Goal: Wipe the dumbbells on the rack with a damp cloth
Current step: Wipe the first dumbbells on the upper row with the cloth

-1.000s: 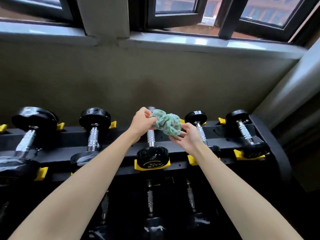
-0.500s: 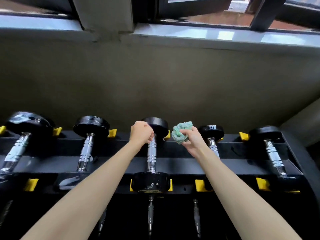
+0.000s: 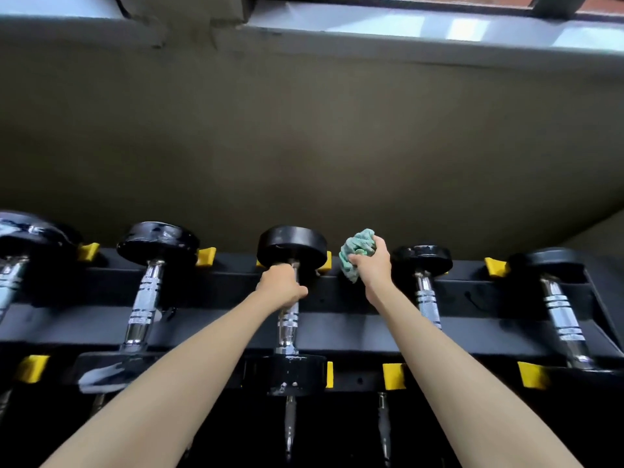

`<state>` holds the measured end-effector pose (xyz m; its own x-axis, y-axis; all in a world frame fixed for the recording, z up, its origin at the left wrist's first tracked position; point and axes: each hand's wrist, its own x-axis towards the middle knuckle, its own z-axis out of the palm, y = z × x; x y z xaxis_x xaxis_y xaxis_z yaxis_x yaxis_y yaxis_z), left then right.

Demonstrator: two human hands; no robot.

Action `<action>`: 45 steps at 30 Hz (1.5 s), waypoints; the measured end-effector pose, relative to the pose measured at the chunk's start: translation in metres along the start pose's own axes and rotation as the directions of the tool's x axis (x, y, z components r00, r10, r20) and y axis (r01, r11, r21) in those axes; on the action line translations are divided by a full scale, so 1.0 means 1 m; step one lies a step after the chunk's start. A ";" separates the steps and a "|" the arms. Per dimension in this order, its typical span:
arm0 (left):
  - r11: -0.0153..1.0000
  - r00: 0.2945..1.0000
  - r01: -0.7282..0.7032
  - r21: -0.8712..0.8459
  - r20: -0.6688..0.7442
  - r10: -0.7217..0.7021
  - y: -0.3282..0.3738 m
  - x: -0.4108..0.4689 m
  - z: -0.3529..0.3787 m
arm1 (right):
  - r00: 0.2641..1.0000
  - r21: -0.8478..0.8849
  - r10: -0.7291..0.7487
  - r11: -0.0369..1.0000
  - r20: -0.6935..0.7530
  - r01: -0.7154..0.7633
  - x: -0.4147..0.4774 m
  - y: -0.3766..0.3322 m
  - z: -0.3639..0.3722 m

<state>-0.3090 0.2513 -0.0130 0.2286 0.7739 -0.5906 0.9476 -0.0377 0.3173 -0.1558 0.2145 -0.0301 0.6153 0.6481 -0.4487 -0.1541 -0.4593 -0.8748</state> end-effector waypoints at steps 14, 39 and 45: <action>0.952 0.977 -0.086 -0.293 0.164 0.139 -0.030 0.005 -0.014 | 0.976 -0.240 -0.147 0.953 0.163 0.184 0.018 -0.006 0.024; 0.888 0.966 -0.012 -0.460 0.225 0.130 -0.033 0.003 -0.014 | 0.937 -0.082 0.038 0.997 0.346 -0.010 -0.006 -0.011 0.018; 0.906 0.966 -0.014 -0.424 0.229 0.122 -0.030 0.000 -0.016 | 0.923 -0.038 -0.036 0.998 0.384 0.055 -0.022 -0.032 0.010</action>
<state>-0.3412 0.2623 -0.0106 0.3877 0.5978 -0.7017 0.7602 0.2232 0.6102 -0.1727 0.2210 0.0059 0.2767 0.8477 -0.4527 -0.0905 -0.4460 -0.8905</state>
